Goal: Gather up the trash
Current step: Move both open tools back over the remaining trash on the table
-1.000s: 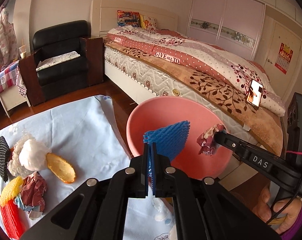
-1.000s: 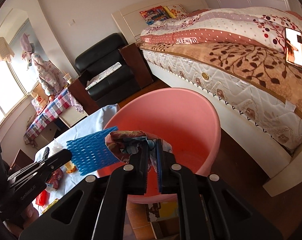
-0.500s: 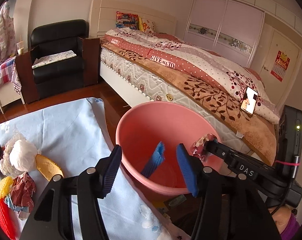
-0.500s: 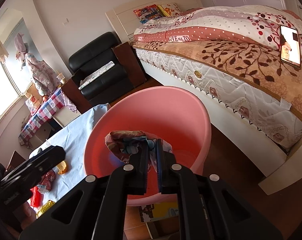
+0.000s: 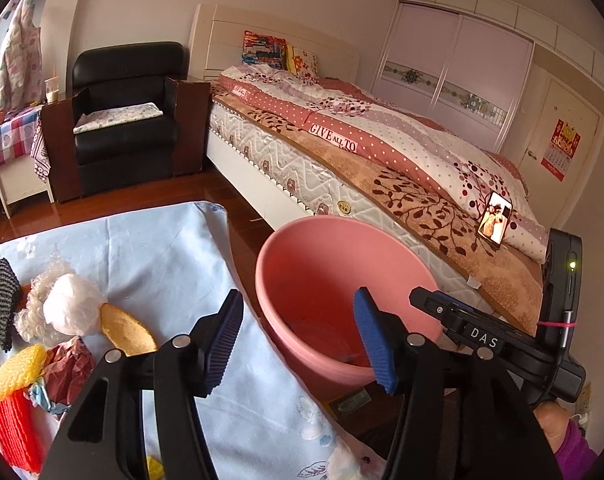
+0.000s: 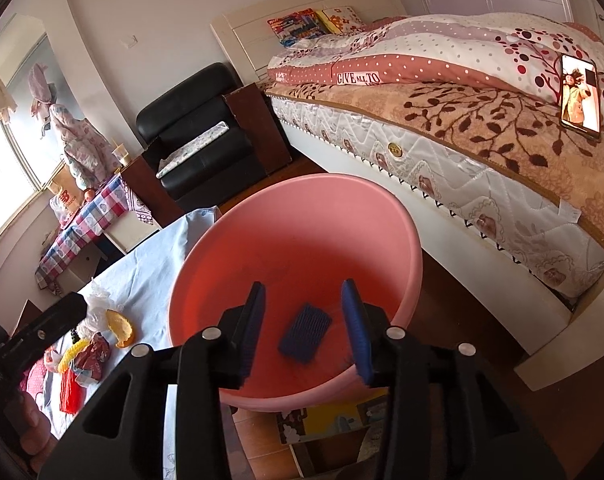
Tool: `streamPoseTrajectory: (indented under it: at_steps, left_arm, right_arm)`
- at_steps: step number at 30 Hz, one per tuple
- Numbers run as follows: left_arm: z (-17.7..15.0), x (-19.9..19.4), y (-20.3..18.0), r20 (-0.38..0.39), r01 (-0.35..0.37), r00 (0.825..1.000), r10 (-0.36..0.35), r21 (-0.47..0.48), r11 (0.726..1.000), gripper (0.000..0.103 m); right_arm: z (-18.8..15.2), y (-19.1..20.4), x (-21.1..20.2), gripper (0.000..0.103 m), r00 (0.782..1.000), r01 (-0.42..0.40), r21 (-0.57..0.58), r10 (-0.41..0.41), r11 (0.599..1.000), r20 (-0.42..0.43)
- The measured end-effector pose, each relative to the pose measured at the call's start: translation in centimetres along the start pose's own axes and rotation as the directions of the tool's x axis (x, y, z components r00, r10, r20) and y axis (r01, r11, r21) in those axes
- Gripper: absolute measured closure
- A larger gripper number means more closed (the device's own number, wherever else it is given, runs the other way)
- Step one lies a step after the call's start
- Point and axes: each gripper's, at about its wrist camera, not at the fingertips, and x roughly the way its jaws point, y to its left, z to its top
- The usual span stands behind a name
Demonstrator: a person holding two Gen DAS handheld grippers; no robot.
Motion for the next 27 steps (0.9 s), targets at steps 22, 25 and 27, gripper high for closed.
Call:
streamPoseTrajectory:
  at_steps: [22, 25, 27]
  left_arm:
    - [-3.4, -15.2, 13.7, 0.115, -0.276, 0.946, 0.303, -0.204, 0.939, 0.046]
    - [-4.9, -17.2, 15.7, 0.111, -0.326, 0.928, 0.357, -0.228, 0.918, 0.046]
    - [-6.1, -18.2, 17.0, 0.096, -0.350, 0.919, 0.382, -0.246, 0.904, 0.046]
  right_arm:
    - [-3.5, 10.8, -4.1, 0.063, 0.986, -0.162, -0.228, 0.168, 0.960, 0.008]
    - [-4.5, 12.1, -4.0, 0.063, 0.981, -0.190, -0.242, 0.193, 0.951, -0.011]
    - [-5.2, 13.0, -3.8, 0.063, 0.977, -0.212, -0.249, 0.210, 0.945, -0.033]
